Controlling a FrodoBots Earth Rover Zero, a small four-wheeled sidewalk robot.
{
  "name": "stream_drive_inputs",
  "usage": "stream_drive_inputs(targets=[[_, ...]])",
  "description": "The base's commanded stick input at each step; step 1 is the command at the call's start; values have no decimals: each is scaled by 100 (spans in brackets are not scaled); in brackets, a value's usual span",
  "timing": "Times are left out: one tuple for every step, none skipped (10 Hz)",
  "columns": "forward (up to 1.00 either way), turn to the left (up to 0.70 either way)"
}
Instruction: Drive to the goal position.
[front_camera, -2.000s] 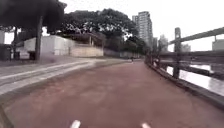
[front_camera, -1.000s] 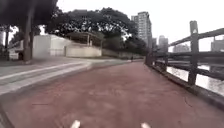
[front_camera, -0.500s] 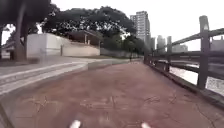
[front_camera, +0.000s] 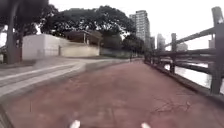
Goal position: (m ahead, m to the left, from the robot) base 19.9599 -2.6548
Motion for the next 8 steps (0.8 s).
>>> stream_drive_inputs(targets=[[70,0],[70,0],[70,0],[70,0],[70,0],[70,-2],[70,-23],[70,-35]])
